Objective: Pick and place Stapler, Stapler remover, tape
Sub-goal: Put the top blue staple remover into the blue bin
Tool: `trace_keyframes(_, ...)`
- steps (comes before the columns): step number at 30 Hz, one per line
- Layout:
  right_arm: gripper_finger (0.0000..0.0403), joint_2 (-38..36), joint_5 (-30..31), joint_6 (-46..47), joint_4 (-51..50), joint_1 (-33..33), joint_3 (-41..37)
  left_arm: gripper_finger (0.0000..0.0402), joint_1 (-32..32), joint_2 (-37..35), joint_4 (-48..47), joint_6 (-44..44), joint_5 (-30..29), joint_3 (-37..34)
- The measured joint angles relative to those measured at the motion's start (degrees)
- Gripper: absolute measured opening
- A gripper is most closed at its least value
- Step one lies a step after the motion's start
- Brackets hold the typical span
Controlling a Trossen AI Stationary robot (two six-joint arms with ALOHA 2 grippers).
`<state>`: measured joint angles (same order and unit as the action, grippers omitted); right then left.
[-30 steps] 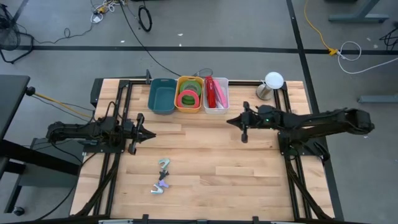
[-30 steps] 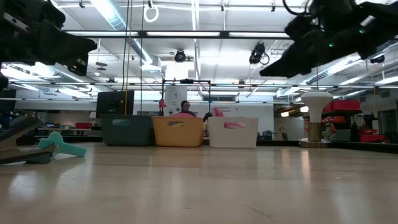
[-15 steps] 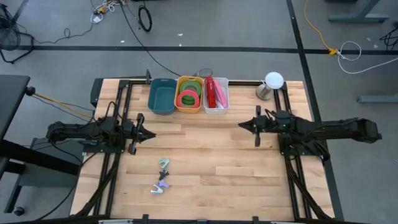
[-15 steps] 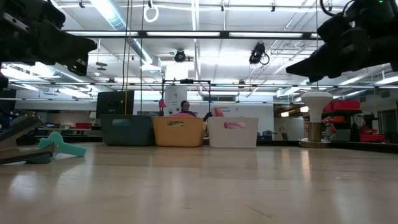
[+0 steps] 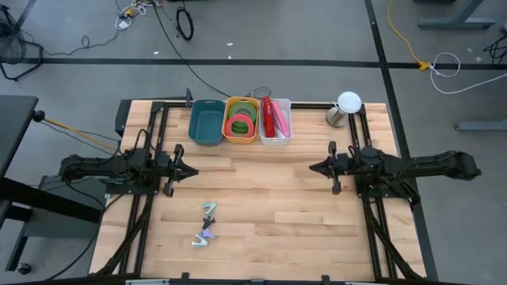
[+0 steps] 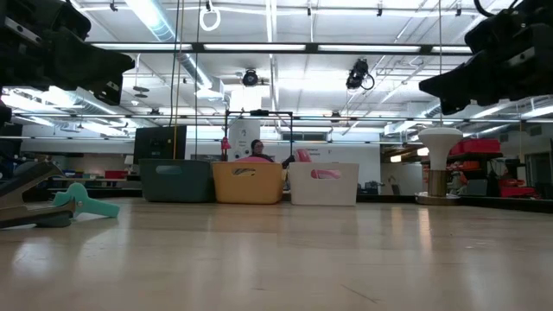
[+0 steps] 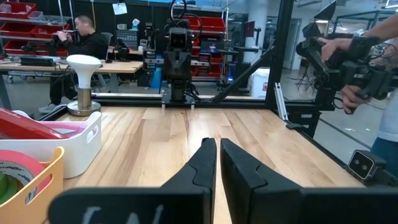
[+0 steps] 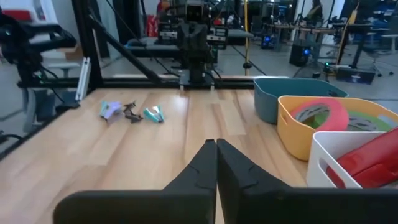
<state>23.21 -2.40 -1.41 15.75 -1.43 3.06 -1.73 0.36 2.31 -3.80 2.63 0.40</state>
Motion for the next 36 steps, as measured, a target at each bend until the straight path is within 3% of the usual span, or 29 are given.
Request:
trace_keyframes(11,0.0006,-8.06,0.01,2.49,-2.06,1.05,-2.22,0.0025,-0.01,0.00,0.00,0.01,-0.02,-0.02)
trace_keyframes(26,0.0006,-16.62,0.01,5.53,-14.94,1.07,-2.20,0.0025,0.01,0.00,0.00,0.01,-0.01,0.01)
trace_keyframes(36,0.0007,-19.19,0.03,5.31,-14.94,1.07,-2.17,0.0025,0.01,0.00,0.00,0.00,-0.02,-0.01)
